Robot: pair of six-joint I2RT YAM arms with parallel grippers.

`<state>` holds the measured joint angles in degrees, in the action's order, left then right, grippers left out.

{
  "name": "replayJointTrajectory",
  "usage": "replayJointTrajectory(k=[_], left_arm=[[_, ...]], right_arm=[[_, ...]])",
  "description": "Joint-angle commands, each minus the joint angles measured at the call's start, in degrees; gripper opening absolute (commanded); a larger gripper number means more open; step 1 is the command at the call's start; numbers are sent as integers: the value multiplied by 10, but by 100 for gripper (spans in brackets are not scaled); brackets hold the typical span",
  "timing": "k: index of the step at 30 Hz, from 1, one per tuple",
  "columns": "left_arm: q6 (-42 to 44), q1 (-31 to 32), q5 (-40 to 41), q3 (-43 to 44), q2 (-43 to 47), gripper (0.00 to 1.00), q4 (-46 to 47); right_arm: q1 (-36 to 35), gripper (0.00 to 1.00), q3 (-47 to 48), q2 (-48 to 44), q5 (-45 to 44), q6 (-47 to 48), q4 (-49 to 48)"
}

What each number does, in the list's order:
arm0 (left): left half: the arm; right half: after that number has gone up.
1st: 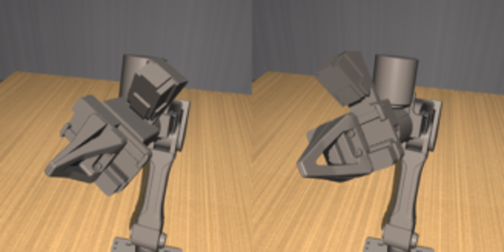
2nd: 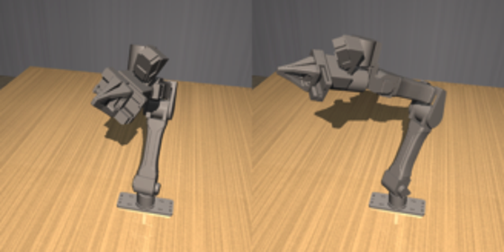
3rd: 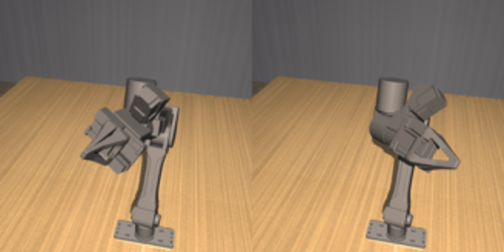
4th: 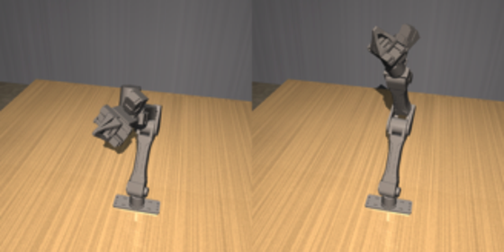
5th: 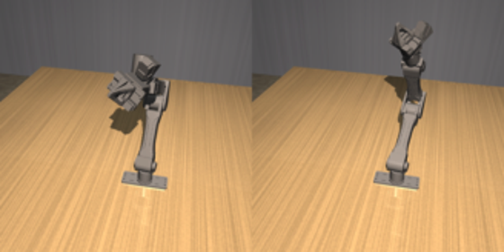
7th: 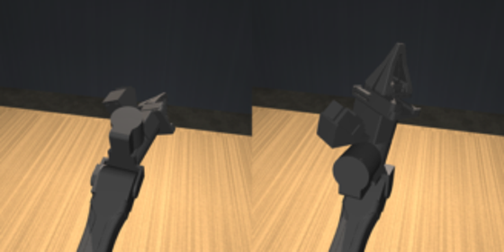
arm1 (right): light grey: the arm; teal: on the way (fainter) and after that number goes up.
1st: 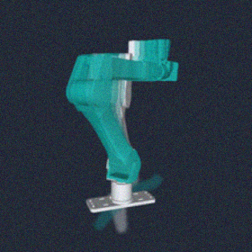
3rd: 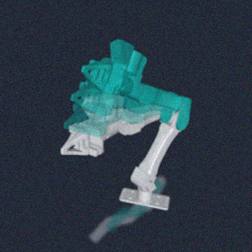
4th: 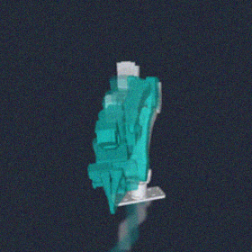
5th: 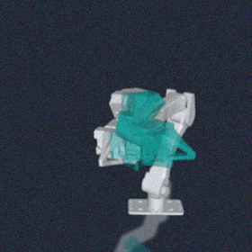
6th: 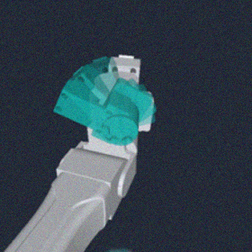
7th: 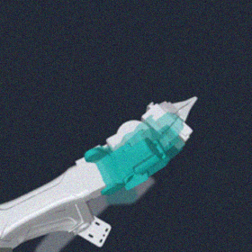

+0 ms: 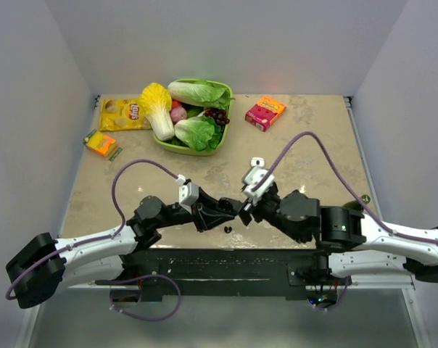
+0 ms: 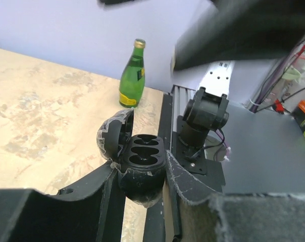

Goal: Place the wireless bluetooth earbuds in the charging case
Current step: Open the charging case, then pick up the earbud from the center of the board.

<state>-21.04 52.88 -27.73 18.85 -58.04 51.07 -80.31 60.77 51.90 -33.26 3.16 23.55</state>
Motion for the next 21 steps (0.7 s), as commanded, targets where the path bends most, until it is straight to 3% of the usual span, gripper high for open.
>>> replayJointTrajectory(k=[1, 5, 8, 11, 21], left_arm=[[-9, -3, 72, -52, 50, 0, 104], [-17, -2, 137, -140, 115, 0, 226], [-23, -2, 171, -188, 145, 0, 305], [-18, -1, 168, -222, 160, 0, 332], [-11, -1, 167, -233, 250, 0, 237]], right_arm=[[8, 72, -25, -77, -153, -105, -105], [38, 71, -69, -87, -187, -192, -62], [64, 70, -107, -63, -131, -243, -48], [73, 62, -142, -24, -80, -272, -54], [95, 43, -250, 99, 55, -324, -159]])
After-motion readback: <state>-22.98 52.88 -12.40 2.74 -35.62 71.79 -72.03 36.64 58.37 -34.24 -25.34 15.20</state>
